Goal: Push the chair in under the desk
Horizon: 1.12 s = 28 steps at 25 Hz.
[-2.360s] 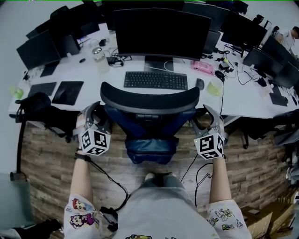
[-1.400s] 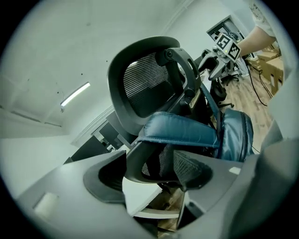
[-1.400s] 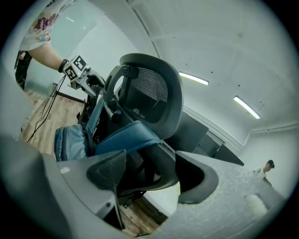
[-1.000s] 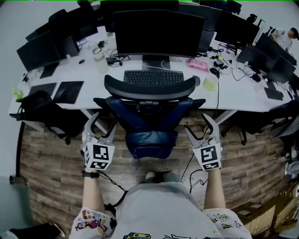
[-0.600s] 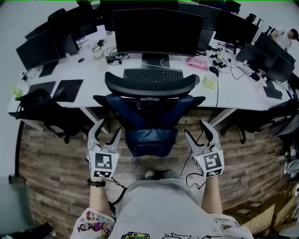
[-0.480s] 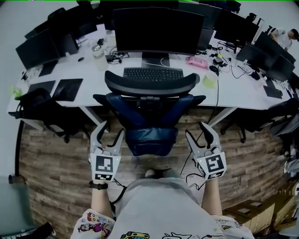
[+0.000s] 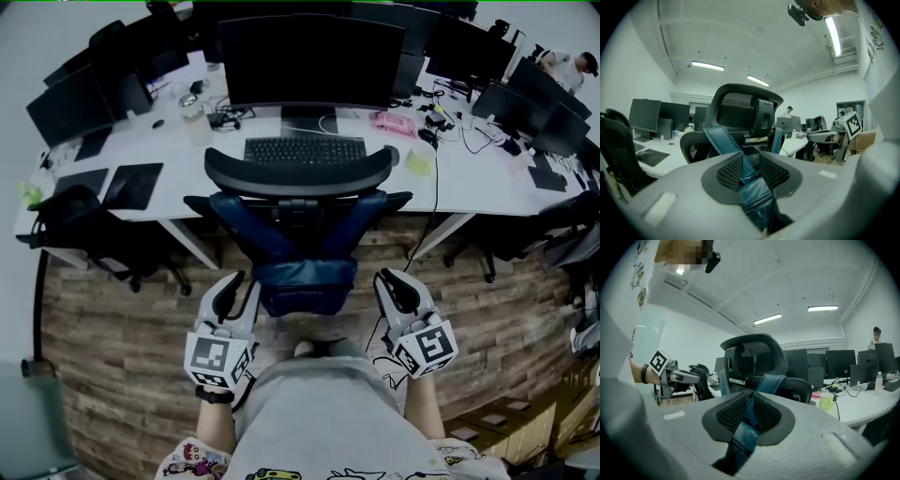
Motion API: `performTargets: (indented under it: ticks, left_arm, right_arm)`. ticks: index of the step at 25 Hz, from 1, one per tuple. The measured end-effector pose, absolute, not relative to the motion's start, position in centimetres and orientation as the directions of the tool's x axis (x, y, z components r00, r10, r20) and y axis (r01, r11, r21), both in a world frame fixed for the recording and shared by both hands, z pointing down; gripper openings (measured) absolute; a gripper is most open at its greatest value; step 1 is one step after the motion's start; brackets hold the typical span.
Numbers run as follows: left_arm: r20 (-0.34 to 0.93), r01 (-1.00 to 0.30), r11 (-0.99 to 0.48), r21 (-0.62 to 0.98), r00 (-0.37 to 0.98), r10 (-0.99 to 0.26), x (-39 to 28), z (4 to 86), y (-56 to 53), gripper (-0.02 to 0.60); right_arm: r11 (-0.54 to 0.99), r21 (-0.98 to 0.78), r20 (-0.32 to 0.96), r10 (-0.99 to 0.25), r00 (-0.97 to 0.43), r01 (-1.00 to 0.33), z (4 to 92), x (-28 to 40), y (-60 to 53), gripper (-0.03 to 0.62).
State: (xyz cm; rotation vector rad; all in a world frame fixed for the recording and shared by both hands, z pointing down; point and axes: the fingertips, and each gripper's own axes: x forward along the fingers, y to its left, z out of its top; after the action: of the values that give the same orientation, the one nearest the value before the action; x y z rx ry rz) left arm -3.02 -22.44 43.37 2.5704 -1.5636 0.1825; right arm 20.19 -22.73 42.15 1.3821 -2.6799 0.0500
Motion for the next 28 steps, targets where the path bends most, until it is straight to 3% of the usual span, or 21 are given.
performTargets:
  ticks: [6, 10, 28]
  left_arm:
    - [0.181, -0.879, -0.471, 0.076, 0.477, -0.86, -2.1, 44.2, -21.3, 0.059]
    - [0.19, -0.873, -0.48, 0.083, 0.487, -0.853, -1.7, 44.7, -20.8, 0.012]
    - [0.209, -0.876, -0.472, 0.096, 0.482, -0.851, -2.3, 45.6, -20.2, 0.011]
  right_arm:
    - [0.579, 0.0, 0.126, -0.808, -0.575, -0.815, 42.8, 20.3, -21.8, 0.002]
    - [0.576, -0.003, 0.136, -0.81, -0.571, -0.817, 43.3, 20.3, -21.4, 0.002]
    - [0.549, -0.019, 0.115, -0.829, -0.547, -0.836, 43.2, 20.8, -21.0, 0.002]
